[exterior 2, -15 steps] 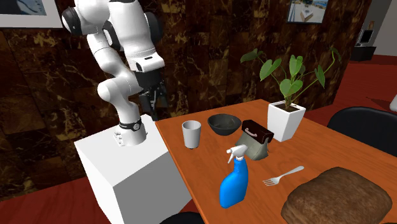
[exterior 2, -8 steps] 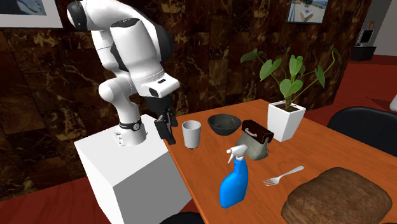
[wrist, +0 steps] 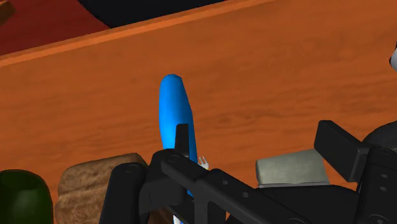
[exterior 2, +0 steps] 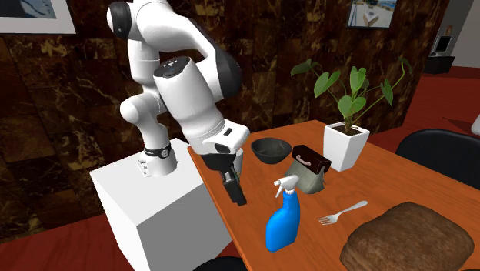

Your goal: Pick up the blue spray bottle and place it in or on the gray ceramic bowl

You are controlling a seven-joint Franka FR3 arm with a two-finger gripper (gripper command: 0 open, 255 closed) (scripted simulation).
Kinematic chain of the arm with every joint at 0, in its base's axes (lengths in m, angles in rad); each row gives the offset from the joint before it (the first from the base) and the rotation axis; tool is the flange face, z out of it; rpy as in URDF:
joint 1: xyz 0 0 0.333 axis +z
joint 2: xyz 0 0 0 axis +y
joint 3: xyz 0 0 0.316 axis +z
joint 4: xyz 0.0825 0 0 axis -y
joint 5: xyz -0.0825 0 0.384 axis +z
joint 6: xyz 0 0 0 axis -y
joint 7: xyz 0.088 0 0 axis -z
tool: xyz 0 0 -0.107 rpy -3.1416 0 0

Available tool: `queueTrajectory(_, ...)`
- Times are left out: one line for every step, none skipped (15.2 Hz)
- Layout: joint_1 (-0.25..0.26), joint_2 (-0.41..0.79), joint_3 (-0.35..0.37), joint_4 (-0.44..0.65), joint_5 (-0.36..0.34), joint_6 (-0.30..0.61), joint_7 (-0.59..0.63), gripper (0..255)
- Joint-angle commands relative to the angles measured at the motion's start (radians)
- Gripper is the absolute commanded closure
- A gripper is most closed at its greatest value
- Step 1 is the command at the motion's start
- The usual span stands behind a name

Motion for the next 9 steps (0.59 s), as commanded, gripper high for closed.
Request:
queueTrajectory(-0.022,0.09,0.016,0.076,0.089,-0.025,-0.106,0)
queueTrajectory(-0.037,0.133,0.03,0.115,0.125,-0.037,-0.148,0)
queueTrajectory(-0.053,0.175,0.046,0.156,0.157,-0.05,-0.187,0)
queueTrajectory(-0.068,0.216,0.061,0.197,0.187,-0.064,-0.222,0)
queueTrajectory(-0.084,0.255,0.077,0.24,0.213,-0.077,-0.253,0)
queueTrajectory(-0.1,0.294,0.094,0.283,0.236,-0.091,-0.282,0)
queueTrajectory(-0.113,0.326,0.108,0.321,0.254,-0.103,-0.305,0)
queueTrajectory(-0.113,0.333,0.113,0.321,0.26,-0.095,-0.308,0)
queueTrajectory(-0.113,0.341,0.117,0.32,0.266,-0.087,-0.311,0)
